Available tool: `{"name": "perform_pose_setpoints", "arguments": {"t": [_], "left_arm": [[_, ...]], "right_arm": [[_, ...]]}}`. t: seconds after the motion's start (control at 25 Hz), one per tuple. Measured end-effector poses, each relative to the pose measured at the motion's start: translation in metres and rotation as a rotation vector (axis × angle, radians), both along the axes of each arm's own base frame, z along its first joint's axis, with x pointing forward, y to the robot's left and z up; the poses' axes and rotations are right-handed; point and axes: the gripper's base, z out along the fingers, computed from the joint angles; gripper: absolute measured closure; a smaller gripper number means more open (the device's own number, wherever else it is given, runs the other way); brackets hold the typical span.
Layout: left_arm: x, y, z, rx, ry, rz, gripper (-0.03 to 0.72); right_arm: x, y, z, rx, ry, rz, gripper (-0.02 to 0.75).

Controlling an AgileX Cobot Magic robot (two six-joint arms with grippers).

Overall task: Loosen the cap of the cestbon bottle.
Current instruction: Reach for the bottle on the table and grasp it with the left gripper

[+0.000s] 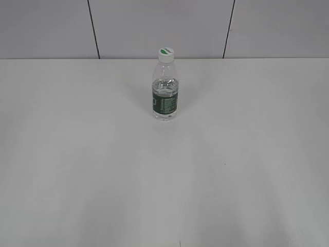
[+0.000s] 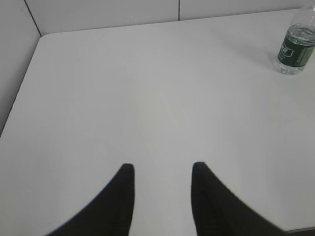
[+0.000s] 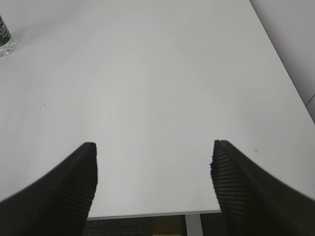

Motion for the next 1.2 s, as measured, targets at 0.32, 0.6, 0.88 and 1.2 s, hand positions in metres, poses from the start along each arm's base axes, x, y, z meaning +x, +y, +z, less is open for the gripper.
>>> {"name": "perform_pose_setpoints", "arguments": {"t": [0.32, 0.6, 0.88, 1.2], "left_arm": [[0.000, 0.000, 0.000, 0.000, 0.000, 0.000, 0.440], [0.000, 0.000, 0.000, -0.001, 0.000, 0.000, 0.344], [-0.013, -0.004, 0.038, -0.039, -0.130, -0.034, 0.249], [0.012, -0.006, 0.117, -0.022, -0.331, -0.057, 0.243]], "right_arm": [[0.000, 0.000, 0.000, 0.000, 0.000, 0.000, 0.186], [0.000, 0.000, 0.000, 0.000, 0.000, 0.000, 0.186], [0.000, 0.000, 0.000, 0.000, 0.000, 0.000, 0.186], [0.000, 0.000, 0.000, 0.000, 0.000, 0.000, 0.186]]}}
